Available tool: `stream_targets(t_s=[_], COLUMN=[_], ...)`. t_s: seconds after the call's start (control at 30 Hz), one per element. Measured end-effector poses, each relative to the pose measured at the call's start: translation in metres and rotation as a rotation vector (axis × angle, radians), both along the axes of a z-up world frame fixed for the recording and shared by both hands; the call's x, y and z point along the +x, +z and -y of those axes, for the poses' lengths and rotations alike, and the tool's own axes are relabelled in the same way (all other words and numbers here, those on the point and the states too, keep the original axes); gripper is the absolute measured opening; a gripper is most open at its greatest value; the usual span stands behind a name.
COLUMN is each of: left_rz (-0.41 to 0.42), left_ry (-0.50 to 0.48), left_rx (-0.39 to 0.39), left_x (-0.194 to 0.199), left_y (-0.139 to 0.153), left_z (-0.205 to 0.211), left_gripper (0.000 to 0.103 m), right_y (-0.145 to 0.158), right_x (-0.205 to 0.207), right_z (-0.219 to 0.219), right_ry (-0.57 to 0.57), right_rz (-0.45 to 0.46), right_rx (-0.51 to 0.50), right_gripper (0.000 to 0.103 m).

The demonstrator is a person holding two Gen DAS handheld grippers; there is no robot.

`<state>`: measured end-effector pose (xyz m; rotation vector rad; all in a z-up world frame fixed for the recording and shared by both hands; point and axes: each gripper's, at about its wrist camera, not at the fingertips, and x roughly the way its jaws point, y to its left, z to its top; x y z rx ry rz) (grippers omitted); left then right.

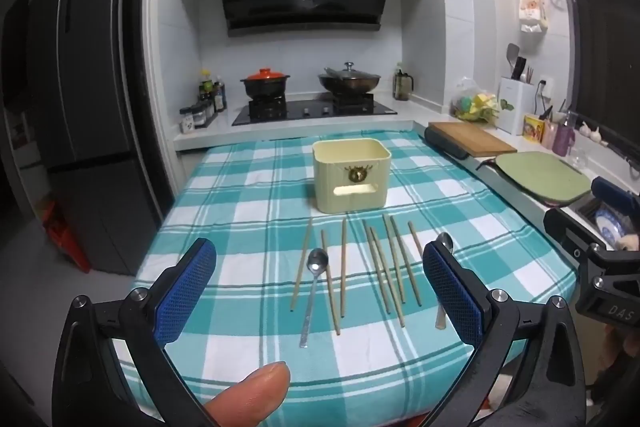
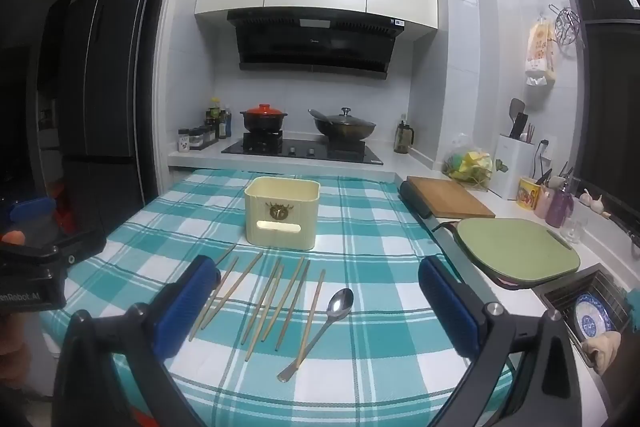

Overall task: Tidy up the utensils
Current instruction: 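Move both tools toward the chopsticks and spoons on the tablecloth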

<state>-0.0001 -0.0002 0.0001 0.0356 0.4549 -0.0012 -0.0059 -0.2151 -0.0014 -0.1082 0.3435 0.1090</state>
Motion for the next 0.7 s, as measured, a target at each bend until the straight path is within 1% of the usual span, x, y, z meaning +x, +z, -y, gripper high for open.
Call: stream_targets(t_s=[0.13, 0.23, 0.37, 0.5, 0.57, 0.7], left_rz=[-0.001, -0.055, -0.045, -0.054, -0.067, -0.073], left_ry=[0.001, -0.013, -0.004, 0.002, 0.0, 0.002], left_rx=[-0.003, -0.007, -0.019, -0.038, -0.047, -0.056], left_x=[0.0, 0.007, 0.001, 0.004, 0.007, 0.009], left_y=[-0.001, -0.002, -0.005, -0.006, -0.006, -0.006], left_z=[-0.002, -0.003, -0.002, -0.004, -0.006, -0.006], left_gripper=[0.103, 0.103, 0.103, 0.103, 0.103, 0.103], right_y=[-0.004, 0.0, 0.0, -0.002, -0.001, -0.002], right_x=[-0.002, -0.005, 0.002, 0.009, 0.004, 0.006], right_z=[0.002, 0.004, 0.002, 0.004, -0.001, 0.001], right_ry=[-0.001, 0.0, -0.007, -0.013, -0.018, -0.016], right_rz=[0.007, 0.01, 0.007, 0.002, 0.006, 0.01], right_rx=[0.002, 0.007, 0.002, 0.004, 0.001, 0.0], right_gripper=[0.103, 0.103, 0.103, 0.103, 0.103, 0.103])
